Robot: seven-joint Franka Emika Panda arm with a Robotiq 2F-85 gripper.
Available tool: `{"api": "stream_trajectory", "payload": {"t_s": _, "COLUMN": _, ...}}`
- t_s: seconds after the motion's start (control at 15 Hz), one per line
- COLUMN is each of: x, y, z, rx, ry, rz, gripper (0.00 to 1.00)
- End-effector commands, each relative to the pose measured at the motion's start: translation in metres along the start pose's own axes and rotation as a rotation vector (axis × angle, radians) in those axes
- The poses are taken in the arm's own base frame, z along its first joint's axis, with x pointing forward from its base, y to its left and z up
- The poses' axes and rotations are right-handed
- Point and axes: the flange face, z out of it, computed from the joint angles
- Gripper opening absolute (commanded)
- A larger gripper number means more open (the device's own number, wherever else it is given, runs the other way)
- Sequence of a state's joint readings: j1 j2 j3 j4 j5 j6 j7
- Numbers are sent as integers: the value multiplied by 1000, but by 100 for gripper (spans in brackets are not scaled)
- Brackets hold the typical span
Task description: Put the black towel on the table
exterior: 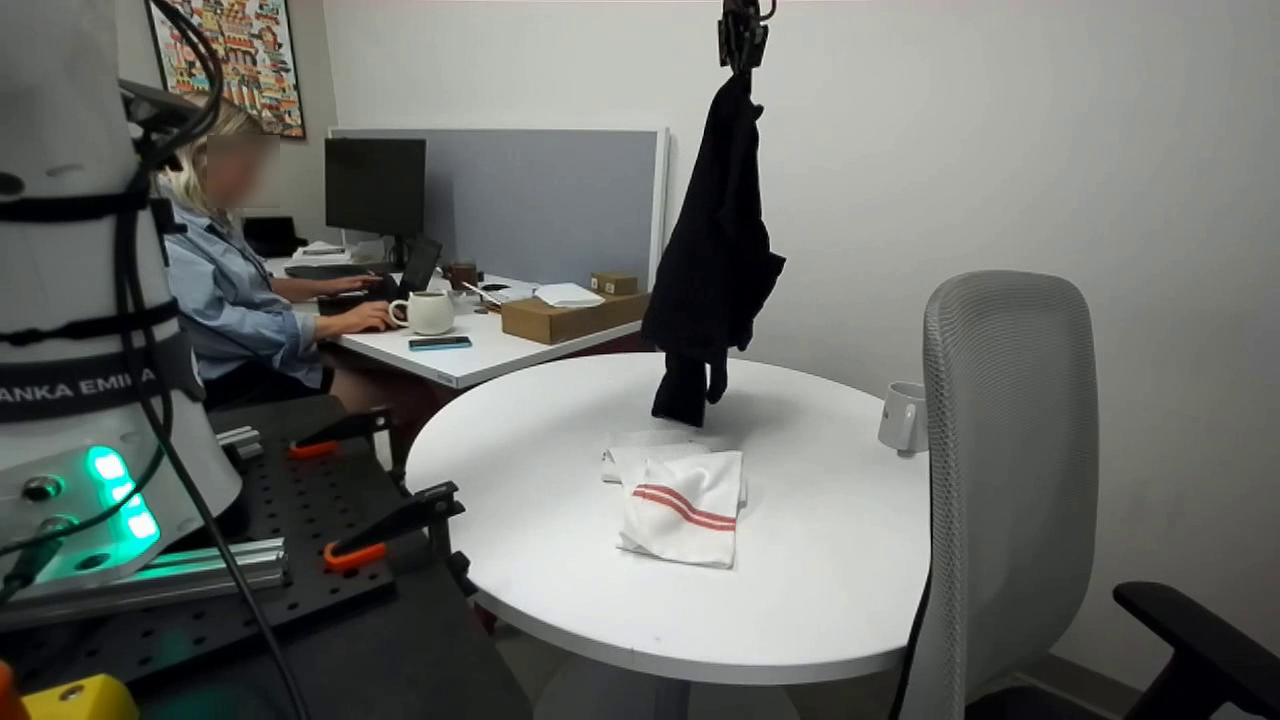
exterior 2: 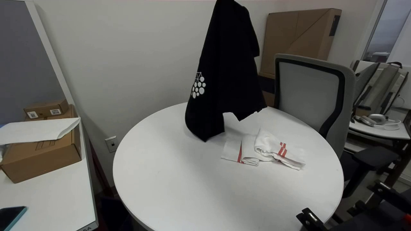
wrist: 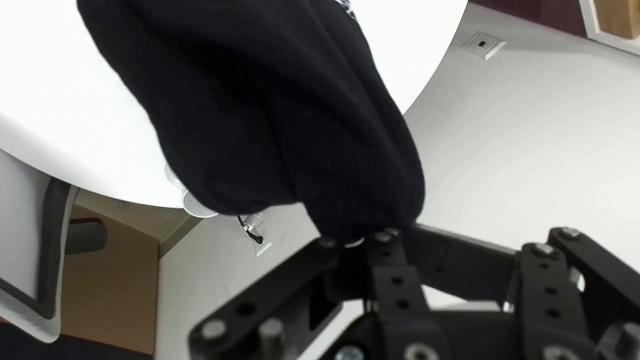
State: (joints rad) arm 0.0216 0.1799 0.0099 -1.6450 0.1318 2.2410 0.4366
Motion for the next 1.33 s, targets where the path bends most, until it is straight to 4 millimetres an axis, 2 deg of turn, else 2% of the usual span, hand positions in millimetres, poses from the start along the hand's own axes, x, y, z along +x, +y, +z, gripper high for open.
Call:
{"api": "stream_trajectory", "payload": {"t_s": 0.0, "x": 18, "y": -16, "z": 15, "rx": -20, "ry": 1, "rz": 48, "gripper": 0}}
{"api": "stream_trajectory", "payload": {"t_s": 0.27, "x": 23, "y": -19, "z": 49, "rx": -35, "ry": -20, "rz": 111, "gripper": 0}}
{"api": "stream_trajectory", "payload": {"t_s": 0.4, "x": 15, "y": -26, "z": 74, "rx": -22, "ry": -62, "rz": 125, "gripper": 0}}
{"api": "stream_trajectory", "payload": {"t_s": 0.67, "x": -29, "y": -66, "z": 118, "rx": 18, "ry": -164, "rz": 53, "gripper": 0}}
{"api": "stream_trajectory", "payload": {"t_s": 0.8, "x": -64, "y": -101, "z": 126, "rx": 28, "ry": -201, "rz": -44, "gripper": 0}}
{"api": "stream_trajectory", "payload": {"t_s": 0.93, "x": -103, "y": -139, "z": 124, "rx": 35, "ry": -243, "rz": -165, "gripper": 0}}
{"api": "stream_trajectory", "payload": {"t_s": 1.0, "x": -124, "y": -158, "z": 122, "rx": 31, "ry": -257, "rz": -219, "gripper": 25}}
{"api": "stream_trajectory", "payload": {"t_s": 1.13, "x": -161, "y": -192, "z": 114, "rx": 43, "ry": -292, "rz": -324, "gripper": 32}}
{"api": "stream_trajectory", "payload": {"t_s": 1.27, "x": -190, "y": -216, "z": 106, "rx": 56, "ry": -320, "rz": -421, "gripper": 47}}
